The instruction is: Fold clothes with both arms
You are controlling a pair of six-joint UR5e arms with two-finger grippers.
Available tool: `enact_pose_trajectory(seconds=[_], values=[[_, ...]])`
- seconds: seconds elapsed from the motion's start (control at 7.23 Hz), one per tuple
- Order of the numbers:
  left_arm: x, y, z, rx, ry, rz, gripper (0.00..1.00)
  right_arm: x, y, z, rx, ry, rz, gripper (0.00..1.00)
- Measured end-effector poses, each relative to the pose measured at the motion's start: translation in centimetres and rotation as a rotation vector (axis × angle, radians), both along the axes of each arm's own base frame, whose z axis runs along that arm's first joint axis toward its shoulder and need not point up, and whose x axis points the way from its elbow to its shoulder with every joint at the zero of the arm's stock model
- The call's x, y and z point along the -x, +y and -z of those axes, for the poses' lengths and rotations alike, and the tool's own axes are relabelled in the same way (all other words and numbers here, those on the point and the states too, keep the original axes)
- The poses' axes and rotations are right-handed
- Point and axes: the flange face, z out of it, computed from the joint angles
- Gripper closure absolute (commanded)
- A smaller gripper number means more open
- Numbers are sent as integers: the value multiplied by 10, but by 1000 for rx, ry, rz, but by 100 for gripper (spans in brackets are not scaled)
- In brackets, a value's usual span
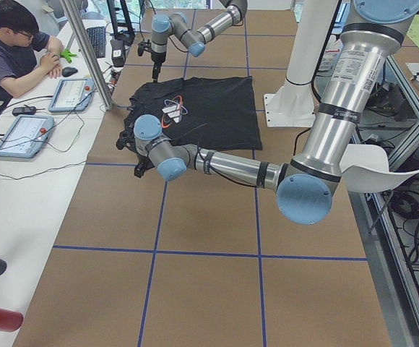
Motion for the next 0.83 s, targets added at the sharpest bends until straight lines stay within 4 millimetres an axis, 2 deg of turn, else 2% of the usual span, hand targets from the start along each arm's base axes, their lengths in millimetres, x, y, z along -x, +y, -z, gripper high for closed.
enact_pose_trajectory(seconds=[0.14, 0.42, 0.69, 0.83], values=[[-27, -5, 12, 50, 6, 52, 0, -27, 4, -16, -11, 24, 44, 1], [-73, -19, 20, 122, 7, 171, 0, -101, 17, -71, -38, 15, 118, 1], [-129, -31, 3, 128, -3, 253, 0, -174, 37, -128, -69, 4, 175, 1], [-148, -34, -6, 116, -9, 271, 4, -194, 44, -146, -74, 0, 191, 1]])
